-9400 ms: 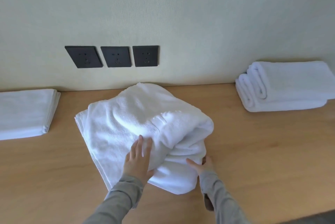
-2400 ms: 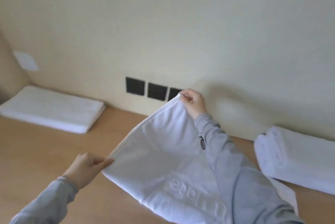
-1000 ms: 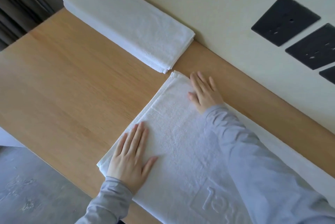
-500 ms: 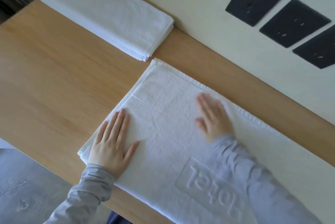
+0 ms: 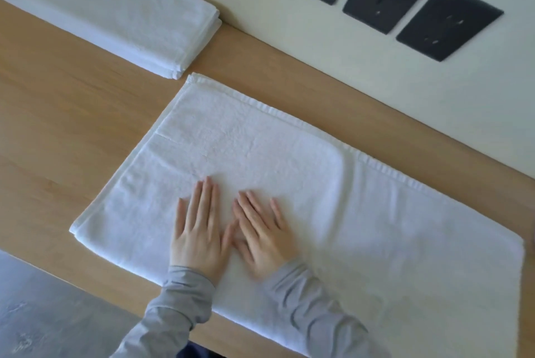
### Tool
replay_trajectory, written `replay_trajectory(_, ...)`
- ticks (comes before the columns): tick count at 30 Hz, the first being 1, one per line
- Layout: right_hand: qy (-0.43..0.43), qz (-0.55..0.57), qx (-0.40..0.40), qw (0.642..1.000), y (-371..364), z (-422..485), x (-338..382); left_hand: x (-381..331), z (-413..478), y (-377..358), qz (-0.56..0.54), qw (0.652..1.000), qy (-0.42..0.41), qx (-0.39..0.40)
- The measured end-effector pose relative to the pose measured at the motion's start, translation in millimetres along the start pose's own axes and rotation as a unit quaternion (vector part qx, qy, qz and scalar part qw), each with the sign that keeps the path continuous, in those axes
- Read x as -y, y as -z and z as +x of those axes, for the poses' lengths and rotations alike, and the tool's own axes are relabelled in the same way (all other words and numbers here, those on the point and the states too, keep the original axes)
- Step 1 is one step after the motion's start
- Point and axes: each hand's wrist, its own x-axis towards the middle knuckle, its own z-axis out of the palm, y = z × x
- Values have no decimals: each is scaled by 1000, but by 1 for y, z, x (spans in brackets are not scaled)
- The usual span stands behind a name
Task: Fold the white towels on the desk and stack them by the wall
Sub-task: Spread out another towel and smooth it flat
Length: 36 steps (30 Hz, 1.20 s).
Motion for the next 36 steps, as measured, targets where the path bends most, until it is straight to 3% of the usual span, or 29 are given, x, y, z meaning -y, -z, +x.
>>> replay_trajectory(3, -43, 8, 10, 999, 14, -23, -74, 5, 0, -6, 20, 1000, 6, -1)
replay_trajectory(5, -120, -20, 5, 993, 25, -41, -135, 4, 0, -7, 27, 1000, 13, 0)
replay_trajectory(8, -272, -40, 17, 961, 40, -66, -215, 0, 0, -9, 38, 999, 15, -2)
replay_trajectory(11, -389, -29, 37, 920, 44, -71, -242, -1, 0, -8, 46, 999, 14, -11)
replay_trajectory(13, -384, -16, -3, 923, 47, -65, -222, -6, -2, -8, 42, 999, 18, -14)
replay_trajectory(16, -273, 11, -81, 959, 38, -62, -149, -40, -4, -11, 13, 999, -31, -14)
replay_trajectory(19, -150, 25, -53, 987, 17, -79, -72, -91, -8, -23, -2, 993, -115, 6)
replay_trajectory(22, -106, 28, -13, 994, 14, -110, -86, -107, -8, -32, 27, 990, -137, 27)
replay_trajectory(26, -216, -20, 0, 976, 32, -155, -191, -102, -7, -42, 55, 989, -133, 19)
replay_trajectory(30, -408, -16, 19, 913, 45, -190, -283, -105, -8, -45, 59, 990, -124, 13)
replay_trajectory(34, -501, -5, 4, 866, 49, -182, -289, -104, -7, -46, 57, 992, -116, 11)
replay_trajectory(36, -490, 24, -51, 870, 50, -165, -251, -104, -8, -47, 54, 992, -116, 11)
